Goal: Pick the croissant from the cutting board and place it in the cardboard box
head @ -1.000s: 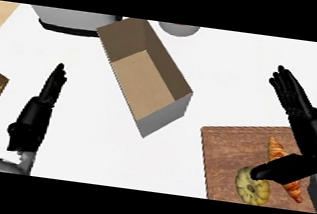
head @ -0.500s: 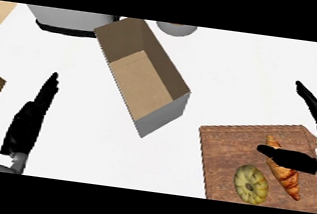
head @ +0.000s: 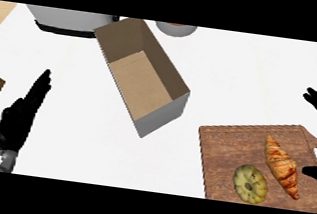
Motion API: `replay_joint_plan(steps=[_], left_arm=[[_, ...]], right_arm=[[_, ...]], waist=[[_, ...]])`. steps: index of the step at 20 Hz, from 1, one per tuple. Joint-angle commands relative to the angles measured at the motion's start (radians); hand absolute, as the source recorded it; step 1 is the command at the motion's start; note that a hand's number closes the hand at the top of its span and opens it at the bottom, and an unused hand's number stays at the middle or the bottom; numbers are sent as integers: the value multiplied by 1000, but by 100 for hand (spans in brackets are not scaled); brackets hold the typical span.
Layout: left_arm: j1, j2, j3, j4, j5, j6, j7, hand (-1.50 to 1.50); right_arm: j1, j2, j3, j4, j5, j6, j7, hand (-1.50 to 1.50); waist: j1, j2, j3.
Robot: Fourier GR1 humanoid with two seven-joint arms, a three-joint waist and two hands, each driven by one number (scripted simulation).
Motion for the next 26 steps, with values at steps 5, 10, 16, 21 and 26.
replay_joint_plan(steps=[5, 10, 16, 21, 26], left_arm=[[9, 5, -4, -17, -15, -8, 19, 0], [-21, -47, 1, 59, -53, 6, -34, 0], [75, -46, 2, -95, -70, -14, 27, 0], [58, -61, 44, -66, -90, -42, 32, 0], [-27, -114, 85, 41, -101, -86, -20, 0]], right_arm=[[11, -182, 160, -201, 162, 309, 372, -150], [-42, -53, 245, -242, 215, 431, 559, -150], [31, 44, 250, -301, 334, 453, 692, -150], [19, 110, 214, -130, 431, 425, 594, -150], [50, 166, 190, -152, 503, 460, 601, -150]], waist=[[2, -1, 0], [9, 7, 3], [7, 2, 4], [8, 4, 4], [2, 5, 4]])
